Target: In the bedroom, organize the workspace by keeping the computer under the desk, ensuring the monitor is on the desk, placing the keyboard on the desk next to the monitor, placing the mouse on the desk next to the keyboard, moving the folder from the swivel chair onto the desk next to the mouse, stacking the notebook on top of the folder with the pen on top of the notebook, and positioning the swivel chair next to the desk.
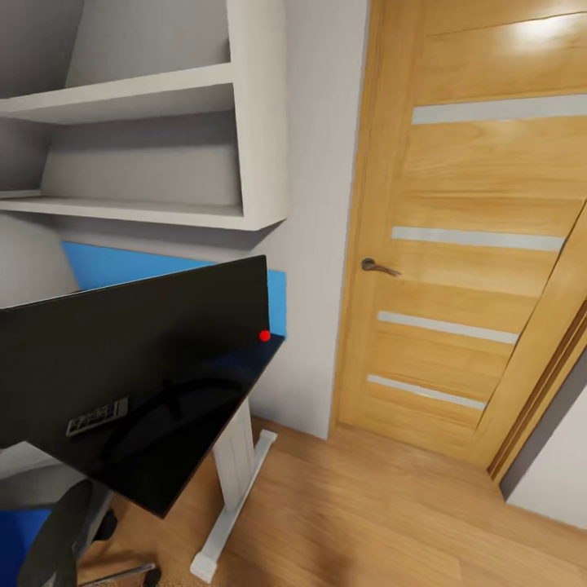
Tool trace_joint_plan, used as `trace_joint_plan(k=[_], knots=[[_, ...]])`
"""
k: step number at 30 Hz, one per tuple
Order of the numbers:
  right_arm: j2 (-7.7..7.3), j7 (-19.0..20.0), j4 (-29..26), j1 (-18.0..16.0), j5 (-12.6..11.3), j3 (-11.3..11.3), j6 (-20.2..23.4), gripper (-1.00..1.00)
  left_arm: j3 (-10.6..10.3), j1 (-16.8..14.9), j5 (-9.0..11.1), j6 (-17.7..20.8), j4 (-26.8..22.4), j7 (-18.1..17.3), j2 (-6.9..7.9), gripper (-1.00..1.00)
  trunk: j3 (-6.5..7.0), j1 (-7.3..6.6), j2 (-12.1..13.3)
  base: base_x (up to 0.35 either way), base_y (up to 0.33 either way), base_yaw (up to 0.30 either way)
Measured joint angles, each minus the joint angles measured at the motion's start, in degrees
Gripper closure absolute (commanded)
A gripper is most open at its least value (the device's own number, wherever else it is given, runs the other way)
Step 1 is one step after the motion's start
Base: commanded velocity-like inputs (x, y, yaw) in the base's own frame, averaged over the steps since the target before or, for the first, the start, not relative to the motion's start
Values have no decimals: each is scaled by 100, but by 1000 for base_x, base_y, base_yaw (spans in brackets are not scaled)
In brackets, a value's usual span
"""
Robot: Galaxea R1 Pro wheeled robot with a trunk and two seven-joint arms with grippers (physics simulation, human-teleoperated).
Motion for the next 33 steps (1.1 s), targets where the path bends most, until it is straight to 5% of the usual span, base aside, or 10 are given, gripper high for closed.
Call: trace_joint_plan(k=[12, 33], knots=[[0, 0, 0, 0, 0, 0, -2, -100, 0, 0, 0, 2, 0, 0, 0, -100, -43, 0, 0, 0, -182, 250], [0, 0, 0, 0, 0, 0, 0, -100, 0, 0, 0, 0, 0, 7, 5, -100, -118, 0, 0, 0, -11, 250]])
